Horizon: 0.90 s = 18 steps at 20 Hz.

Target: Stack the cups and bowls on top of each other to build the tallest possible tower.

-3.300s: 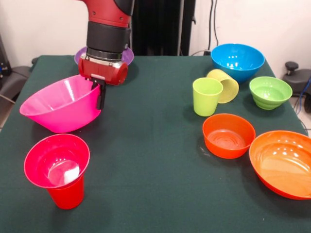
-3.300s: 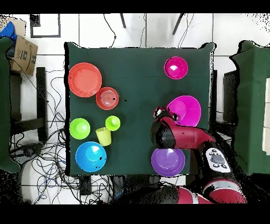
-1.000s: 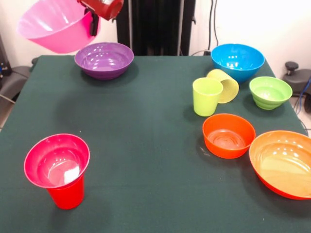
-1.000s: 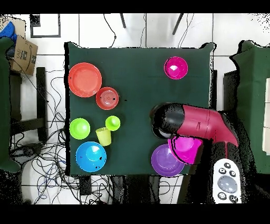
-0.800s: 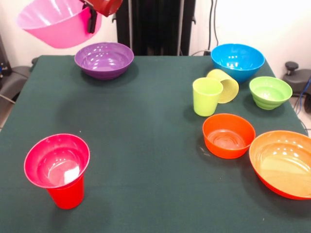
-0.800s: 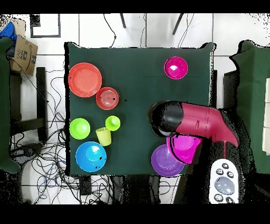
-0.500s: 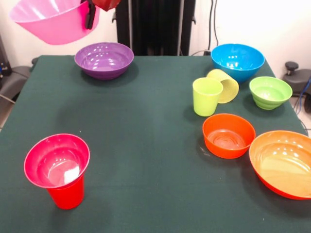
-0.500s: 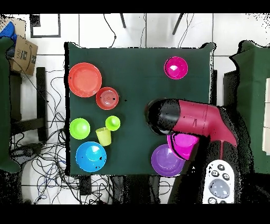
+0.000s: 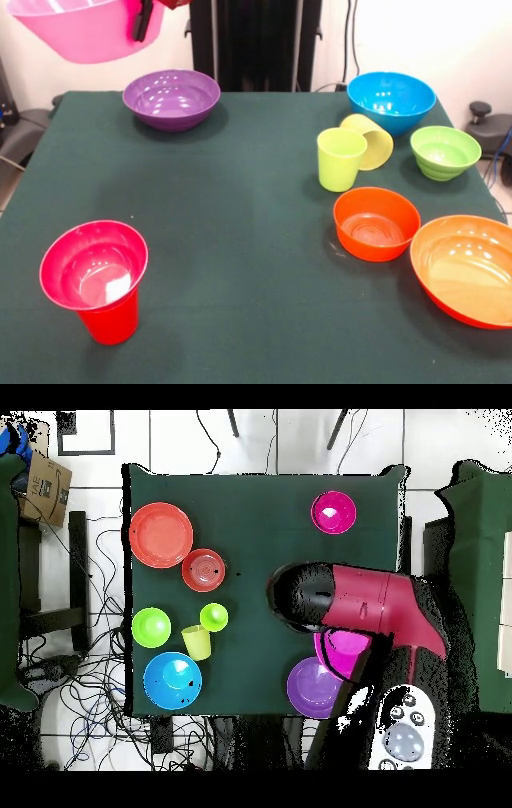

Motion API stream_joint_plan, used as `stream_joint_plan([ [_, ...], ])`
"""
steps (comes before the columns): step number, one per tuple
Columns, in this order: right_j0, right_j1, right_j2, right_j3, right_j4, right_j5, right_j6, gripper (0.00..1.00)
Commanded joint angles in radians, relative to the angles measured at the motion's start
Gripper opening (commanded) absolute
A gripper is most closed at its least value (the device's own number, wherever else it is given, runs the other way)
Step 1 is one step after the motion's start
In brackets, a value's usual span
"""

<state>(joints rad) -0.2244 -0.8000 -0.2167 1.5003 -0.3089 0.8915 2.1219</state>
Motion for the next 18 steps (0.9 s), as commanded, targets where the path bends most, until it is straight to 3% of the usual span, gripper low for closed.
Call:
stream_joint_plan([
  [1, 0.010, 0.106, 0.042, -0.097, -0.006, -0.029, 0.126, 0.00],
  [11, 0.022, 0.172, 0.048, -0.165, 0.010, -0.042, 0.136, 0.00],
  [18, 0.027, 0.230, 0.008, -0.271, 0.039, 0.031, 0.206, 0.00],
])
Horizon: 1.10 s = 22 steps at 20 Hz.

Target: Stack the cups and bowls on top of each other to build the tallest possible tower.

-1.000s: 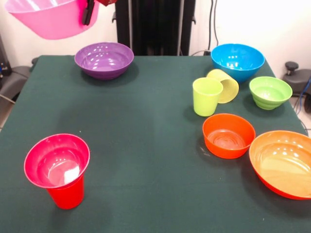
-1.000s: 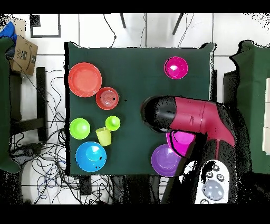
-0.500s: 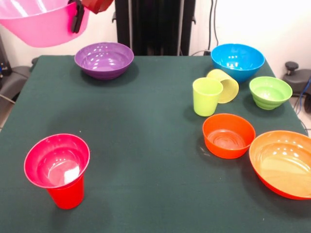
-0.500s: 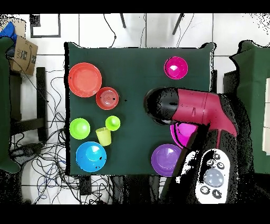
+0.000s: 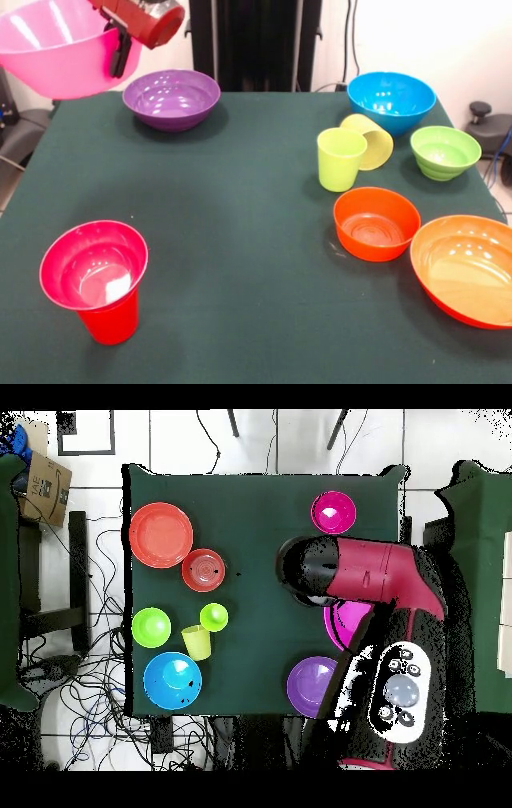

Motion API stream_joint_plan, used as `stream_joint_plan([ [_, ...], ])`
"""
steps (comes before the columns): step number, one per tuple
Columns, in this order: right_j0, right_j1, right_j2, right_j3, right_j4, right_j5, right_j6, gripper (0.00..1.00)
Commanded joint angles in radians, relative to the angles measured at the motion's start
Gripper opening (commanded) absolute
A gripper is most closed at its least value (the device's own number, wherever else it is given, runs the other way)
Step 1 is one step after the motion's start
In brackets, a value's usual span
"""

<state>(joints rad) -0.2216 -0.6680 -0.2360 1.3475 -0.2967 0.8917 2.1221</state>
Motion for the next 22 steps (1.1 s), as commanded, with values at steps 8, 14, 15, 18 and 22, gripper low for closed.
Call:
stream_joint_plan([
  [8, 0.007, 0.219, -0.008, -0.310, 0.088, 0.128, 0.238, 0.00],
  [14, -0.002, 0.293, -0.025, -0.435, 0.118, 0.189, 0.221, 0.00],
  [15, 0.000, 0.301, -0.028, -0.446, 0.123, 0.194, 0.218, 0.00],
  [18, 0.012, 0.324, -0.034, -0.474, 0.139, 0.206, 0.217, 0.00],
  [22, 0.036, 0.351, -0.043, -0.504, 0.159, 0.211, 0.235, 0.00],
])
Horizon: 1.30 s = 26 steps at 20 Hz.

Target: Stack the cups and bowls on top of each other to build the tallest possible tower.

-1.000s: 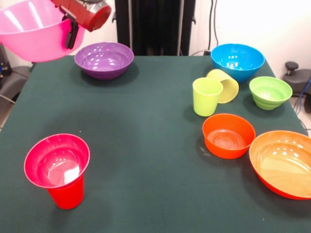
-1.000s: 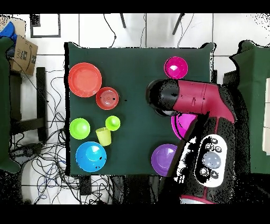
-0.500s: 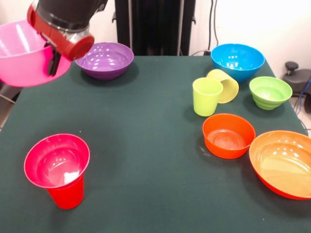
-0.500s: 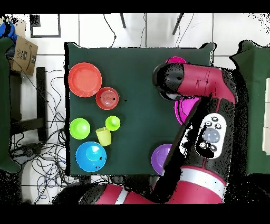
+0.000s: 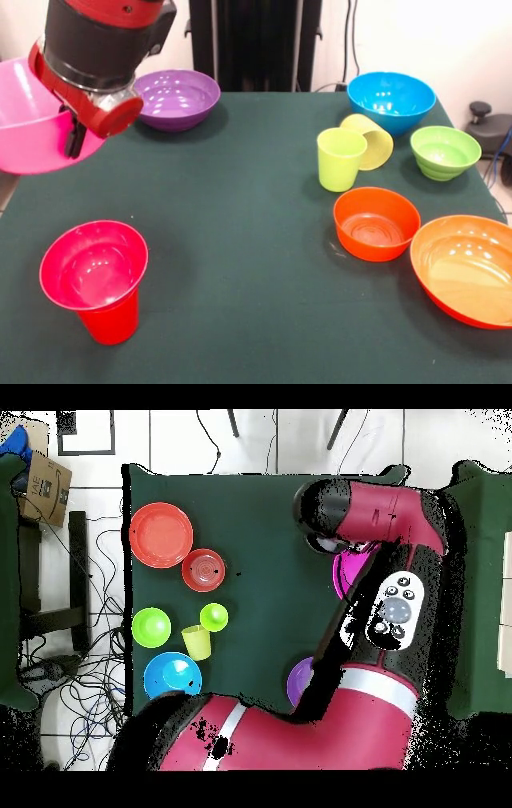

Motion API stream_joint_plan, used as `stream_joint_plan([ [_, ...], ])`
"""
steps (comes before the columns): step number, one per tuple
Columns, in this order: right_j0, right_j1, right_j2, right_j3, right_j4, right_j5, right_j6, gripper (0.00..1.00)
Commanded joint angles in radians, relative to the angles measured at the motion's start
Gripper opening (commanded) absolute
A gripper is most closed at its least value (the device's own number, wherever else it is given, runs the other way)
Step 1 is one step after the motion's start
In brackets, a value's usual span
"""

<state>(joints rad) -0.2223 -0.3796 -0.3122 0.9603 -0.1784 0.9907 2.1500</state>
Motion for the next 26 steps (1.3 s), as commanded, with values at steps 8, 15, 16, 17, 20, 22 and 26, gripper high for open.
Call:
stream_joint_plan([
  [8, 0.070, 0.122, 0.011, -0.170, 0.079, 0.078, 0.245, 0.00],
  [15, 0.080, 0.153, -0.017, -0.208, 0.111, 0.082, 0.268, 0.00],
  [16, 0.081, 0.159, -0.019, -0.215, 0.117, 0.084, 0.273, 0.00],
  [17, 0.081, 0.162, -0.022, -0.220, 0.121, 0.085, 0.274, 0.00],
  [20, 0.083, 0.173, -0.029, -0.239, 0.138, 0.095, 0.279, 0.00],
  [22, 0.082, 0.180, -0.038, -0.251, 0.146, 0.098, 0.282, 0.00],
  [26, 0.078, 0.192, -0.053, -0.272, 0.156, 0.099, 0.279, 0.00],
])
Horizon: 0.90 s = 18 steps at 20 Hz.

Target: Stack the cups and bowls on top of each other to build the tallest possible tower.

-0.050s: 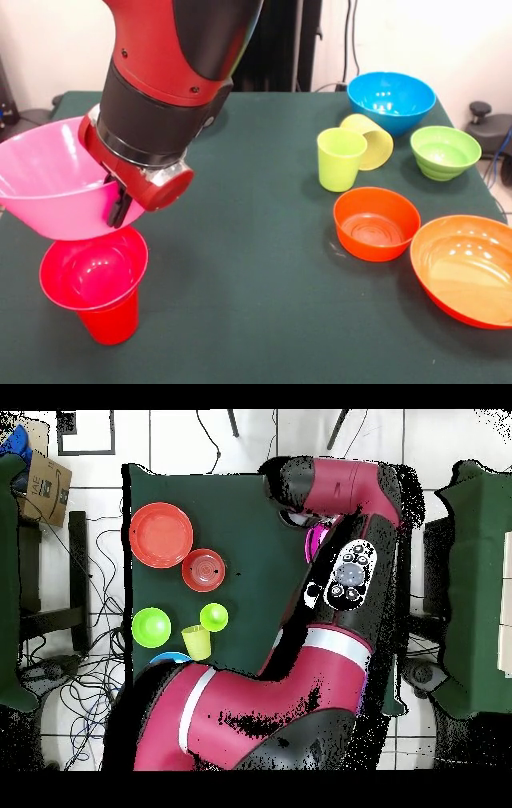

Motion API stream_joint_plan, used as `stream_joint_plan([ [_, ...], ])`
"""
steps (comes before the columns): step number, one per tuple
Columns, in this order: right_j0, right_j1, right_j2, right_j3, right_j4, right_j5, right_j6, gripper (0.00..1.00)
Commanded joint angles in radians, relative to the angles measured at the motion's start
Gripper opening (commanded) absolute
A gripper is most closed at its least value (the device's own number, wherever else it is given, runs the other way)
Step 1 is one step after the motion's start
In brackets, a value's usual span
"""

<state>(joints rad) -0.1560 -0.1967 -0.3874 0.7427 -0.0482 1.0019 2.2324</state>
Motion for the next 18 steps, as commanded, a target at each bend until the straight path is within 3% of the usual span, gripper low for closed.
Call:
stream_joint_plan([
  [1, 0.010, 0.012, 0.019, -0.060, 0.029, 0.088, 0.194, 0.00],
  [18, 0.011, 0.083, -0.019, -0.131, 0.108, 0.091, 0.200, 0.00],
])
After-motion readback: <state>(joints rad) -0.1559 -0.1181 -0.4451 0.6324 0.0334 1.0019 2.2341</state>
